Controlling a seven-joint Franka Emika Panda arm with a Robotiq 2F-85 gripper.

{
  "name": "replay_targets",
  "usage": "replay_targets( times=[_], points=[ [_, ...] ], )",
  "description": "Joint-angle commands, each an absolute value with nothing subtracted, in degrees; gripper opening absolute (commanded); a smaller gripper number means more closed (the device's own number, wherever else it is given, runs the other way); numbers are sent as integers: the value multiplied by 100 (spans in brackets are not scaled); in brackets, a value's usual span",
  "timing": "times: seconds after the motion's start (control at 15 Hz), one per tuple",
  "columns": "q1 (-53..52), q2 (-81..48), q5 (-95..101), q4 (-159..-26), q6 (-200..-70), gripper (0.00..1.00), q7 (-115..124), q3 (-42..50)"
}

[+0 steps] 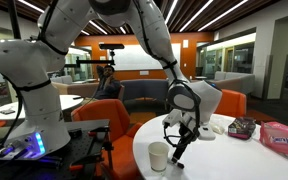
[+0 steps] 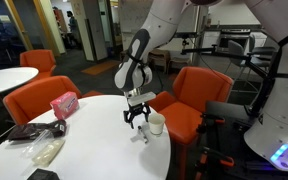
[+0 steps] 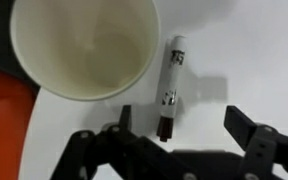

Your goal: Put the marker in the cup

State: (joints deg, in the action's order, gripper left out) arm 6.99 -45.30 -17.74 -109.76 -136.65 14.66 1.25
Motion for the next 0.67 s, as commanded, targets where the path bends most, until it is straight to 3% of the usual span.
replay_targets(
  times=[0.0,0.6],
  points=[
    [856,-4760,-2067,-10740,-13648,100,1259,24],
    [1001,-5128,-2127,-10424,-13674,100,986,-49]
  ],
)
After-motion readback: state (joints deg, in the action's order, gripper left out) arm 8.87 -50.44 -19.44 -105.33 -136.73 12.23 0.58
